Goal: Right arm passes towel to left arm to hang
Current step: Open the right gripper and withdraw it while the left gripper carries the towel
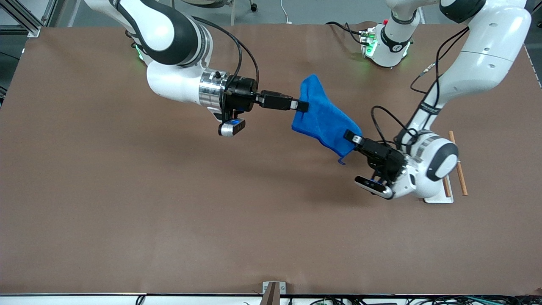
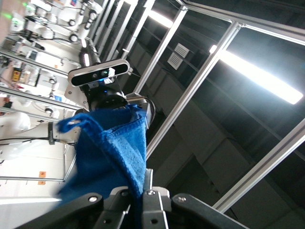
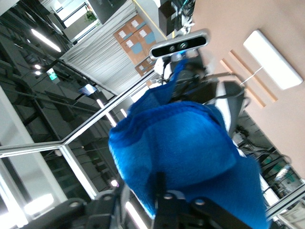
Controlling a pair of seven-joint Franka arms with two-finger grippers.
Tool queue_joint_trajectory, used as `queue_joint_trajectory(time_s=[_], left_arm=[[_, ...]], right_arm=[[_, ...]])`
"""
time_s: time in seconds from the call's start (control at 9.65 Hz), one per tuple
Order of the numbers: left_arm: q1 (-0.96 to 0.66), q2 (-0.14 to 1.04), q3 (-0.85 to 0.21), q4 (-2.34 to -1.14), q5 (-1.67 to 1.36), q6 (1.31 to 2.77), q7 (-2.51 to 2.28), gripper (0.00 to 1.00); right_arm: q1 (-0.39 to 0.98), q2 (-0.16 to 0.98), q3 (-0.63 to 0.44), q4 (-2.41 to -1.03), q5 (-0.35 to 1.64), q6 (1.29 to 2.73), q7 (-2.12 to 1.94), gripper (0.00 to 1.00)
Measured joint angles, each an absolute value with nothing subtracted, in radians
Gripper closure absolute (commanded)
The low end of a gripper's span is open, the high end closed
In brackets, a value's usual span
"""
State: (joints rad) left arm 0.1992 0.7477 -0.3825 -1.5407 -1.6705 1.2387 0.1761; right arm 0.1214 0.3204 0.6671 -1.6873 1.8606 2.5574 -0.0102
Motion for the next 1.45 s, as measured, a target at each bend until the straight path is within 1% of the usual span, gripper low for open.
queue_joint_trajectory(time_s=[0.1,0.21,0.41,0.62,0.83,1.04,1.24,1.45], left_arm=[[0.201,0.747,-0.357,-1.498,-1.632,1.239,0.108,1.0],[0.208,0.746,-0.339,-1.457,-1.584,1.239,0.044,1.0],[0.246,0.732,-0.323,-1.41,-1.467,1.239,-0.061,1.0],[0.267,0.708,-0.277,-1.368,-1.311,1.245,-0.14,1.0],[0.266,0.671,-0.232,-1.357,-1.123,1.296,-0.173,1.0],[0.258,0.635,-0.23,-1.357,-0.986,1.393,-0.226,1.0],[0.247,0.602,-0.235,-1.356,-0.836,1.482,-0.293,1.0],[0.246,0.579,-0.231,-1.355,-0.723,1.508,-0.316,1.0]], right_arm=[[0.099,0.303,0.666,-1.718,1.821,2.559,-0.017,0.0],[0.065,0.278,0.665,-1.755,1.739,2.558,-0.021,0.0],[-0.005,0.245,0.662,-1.829,1.512,2.545,-0.02,0.0],[-0.046,0.241,0.628,-1.901,1.281,2.529,-0.022,0.0],[-0.055,0.24,0.516,-1.946,1.032,2.425,-0.021,0.0],[-0.063,0.227,0.386,-1.949,0.793,2.334,-0.022,0.0],[-0.065,0.186,0.241,-1.952,0.575,2.212,-0.018,0.0],[-0.067,0.132,0.102,-1.948,0.407,2.119,-0.018,0.0]])
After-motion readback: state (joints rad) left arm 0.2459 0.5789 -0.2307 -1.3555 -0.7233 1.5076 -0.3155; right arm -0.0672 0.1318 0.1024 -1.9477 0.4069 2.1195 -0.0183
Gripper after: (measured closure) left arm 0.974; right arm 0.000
